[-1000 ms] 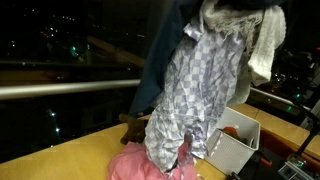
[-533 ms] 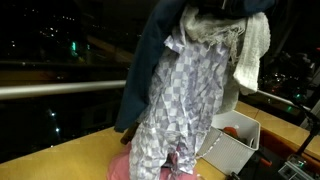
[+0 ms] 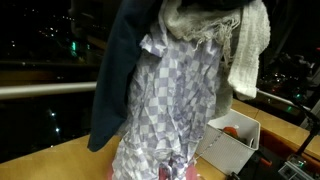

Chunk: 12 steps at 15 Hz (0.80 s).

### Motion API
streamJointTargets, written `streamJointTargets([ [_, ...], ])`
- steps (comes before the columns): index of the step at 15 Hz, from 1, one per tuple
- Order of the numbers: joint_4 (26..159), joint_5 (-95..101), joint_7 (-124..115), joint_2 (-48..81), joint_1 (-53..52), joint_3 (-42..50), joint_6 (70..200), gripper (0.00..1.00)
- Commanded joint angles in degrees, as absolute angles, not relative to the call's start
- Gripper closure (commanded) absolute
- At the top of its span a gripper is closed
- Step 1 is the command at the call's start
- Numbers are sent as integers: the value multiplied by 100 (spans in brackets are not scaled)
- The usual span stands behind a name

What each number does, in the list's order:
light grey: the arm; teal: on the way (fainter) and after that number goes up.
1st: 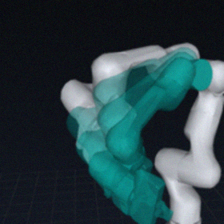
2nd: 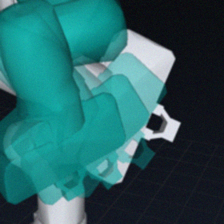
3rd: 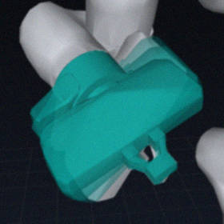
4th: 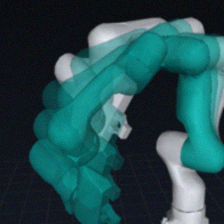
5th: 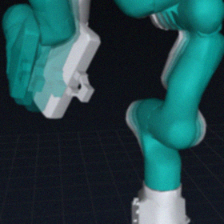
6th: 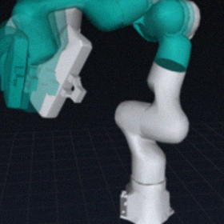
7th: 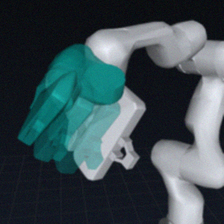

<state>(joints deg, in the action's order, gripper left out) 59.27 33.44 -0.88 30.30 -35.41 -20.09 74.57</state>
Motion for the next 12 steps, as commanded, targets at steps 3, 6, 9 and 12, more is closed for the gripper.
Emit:
streamJointTargets([
  [3,4472,3773,391,4002,-3982,-1910,6826,95],
  [6,3934,3902,539,4442,-4211,-1899,6666,95],
  [9,3993,3465,656,4388,-4310,-1448,6865,95],
  [12,4007,3325,735,4361,-3940,-1556,6920,95],
])
